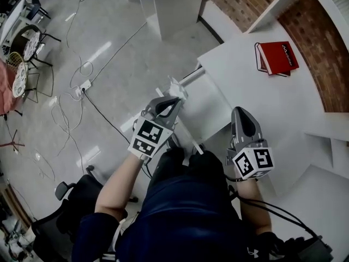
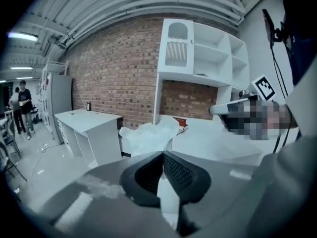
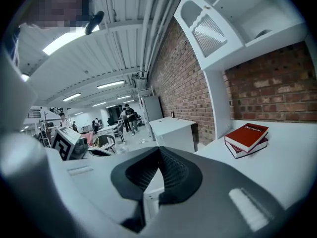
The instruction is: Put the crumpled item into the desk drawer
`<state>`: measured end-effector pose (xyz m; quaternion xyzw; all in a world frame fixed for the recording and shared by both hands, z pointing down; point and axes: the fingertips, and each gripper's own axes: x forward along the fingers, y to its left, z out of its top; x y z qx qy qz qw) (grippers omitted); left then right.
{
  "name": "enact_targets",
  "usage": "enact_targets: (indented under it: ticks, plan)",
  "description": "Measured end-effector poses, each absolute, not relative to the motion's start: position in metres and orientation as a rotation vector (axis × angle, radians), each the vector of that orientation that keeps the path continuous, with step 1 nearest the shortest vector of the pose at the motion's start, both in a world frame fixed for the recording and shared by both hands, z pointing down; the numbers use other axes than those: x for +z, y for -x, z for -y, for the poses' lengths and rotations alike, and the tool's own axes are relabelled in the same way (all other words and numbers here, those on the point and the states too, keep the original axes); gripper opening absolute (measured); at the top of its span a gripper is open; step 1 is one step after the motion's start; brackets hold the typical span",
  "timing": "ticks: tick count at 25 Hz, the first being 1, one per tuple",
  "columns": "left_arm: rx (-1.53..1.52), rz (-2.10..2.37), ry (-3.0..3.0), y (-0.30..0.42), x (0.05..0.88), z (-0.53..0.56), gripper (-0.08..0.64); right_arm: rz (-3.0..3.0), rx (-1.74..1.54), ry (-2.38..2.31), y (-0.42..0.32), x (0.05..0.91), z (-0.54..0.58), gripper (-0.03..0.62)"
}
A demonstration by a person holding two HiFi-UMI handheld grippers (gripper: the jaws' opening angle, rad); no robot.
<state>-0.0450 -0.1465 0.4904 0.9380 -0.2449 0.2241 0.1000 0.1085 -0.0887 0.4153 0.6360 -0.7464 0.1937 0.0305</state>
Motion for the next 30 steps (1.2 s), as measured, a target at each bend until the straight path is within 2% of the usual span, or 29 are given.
enact_targets:
  ticks: [17,30]
  plan:
    - [1.168,0.468,-2.588,-0.049,0.639,0.175,0.005,2.258,0.818,-1.874,-0.148,0.477,0.128,0.002]
    - [1.544,0.317,-2.407,-0.070,0.754,0.182,0.005,2.175,0.928,-1.868,-0.180,0.513,0.128,0.002]
